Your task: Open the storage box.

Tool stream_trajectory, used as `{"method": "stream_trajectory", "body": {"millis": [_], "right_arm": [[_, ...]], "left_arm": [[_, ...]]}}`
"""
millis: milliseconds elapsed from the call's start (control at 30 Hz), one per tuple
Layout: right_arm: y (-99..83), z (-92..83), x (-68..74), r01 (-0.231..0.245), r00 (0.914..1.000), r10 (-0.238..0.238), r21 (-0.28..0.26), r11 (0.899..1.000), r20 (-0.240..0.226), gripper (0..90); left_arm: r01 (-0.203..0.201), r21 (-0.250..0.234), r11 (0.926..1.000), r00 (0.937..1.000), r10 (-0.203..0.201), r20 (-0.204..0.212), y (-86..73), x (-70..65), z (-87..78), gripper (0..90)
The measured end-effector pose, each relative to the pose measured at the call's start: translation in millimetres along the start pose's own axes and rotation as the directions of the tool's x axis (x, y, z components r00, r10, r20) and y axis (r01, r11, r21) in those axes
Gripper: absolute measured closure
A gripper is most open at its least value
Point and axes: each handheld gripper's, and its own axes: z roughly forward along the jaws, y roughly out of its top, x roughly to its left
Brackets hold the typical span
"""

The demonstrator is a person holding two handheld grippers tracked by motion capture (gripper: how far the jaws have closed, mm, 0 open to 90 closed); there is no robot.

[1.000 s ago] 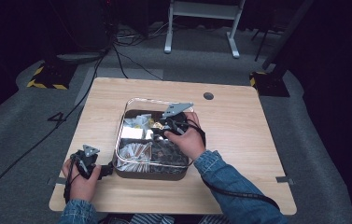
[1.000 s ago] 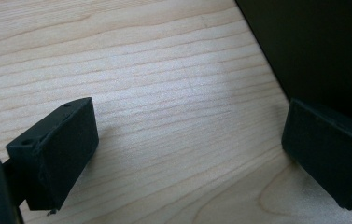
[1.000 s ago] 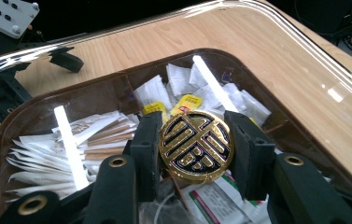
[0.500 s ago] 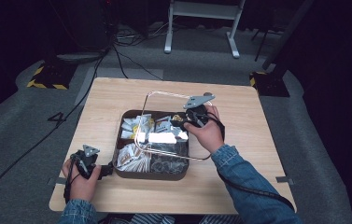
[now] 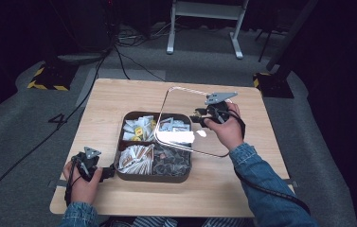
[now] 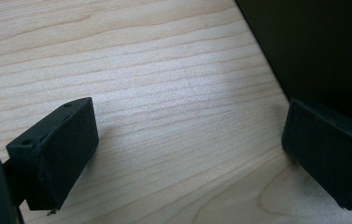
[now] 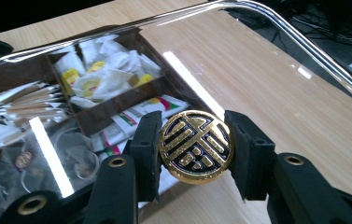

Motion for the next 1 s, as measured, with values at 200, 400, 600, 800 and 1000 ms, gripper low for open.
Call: {"method": "stream_trajectory", "body": {"millis": [200,400,600,800,1000], "right_arm": [[-9.9,-13.5,-18.6,-0.028,0.9992,0.028,0.005,1.000,0.029,58.8],[-20.1,-27.8,-33.7,-0.056,0.9973,0.055,0.004,0.998,0.048,58.8],[-28.0,-37.9,-47.8,-0.072,0.9947,0.071,0.014,0.997,0.075,58.8],[-36.9,-42.2,-59.3,-0.070,0.9920,0.067,0.023,0.997,0.107,58.8],[-48.8,-45.0,-70.9,-0.097,0.9883,0.093,0.032,0.995,0.121,58.8]], "left_arm": [[-0.002,-0.001,1.0000,1.0000,0.002,-0.002,0.1,0.1,0.0,4.0],[0.000,0.000,1.0000,1.0000,0.000,0.000,0.0,0.0,0.0,4.0],[0.000,0.000,1.0000,1.0000,0.000,0.000,0.0,0.0,0.0,4.0],[-0.002,-0.001,1.0000,1.0000,0.002,-0.002,0.0,0.1,0.0,4.0],[-0.002,-0.001,1.0000,1.0000,0.002,-0.002,0.0,0.1,0.0,4.0]]}}
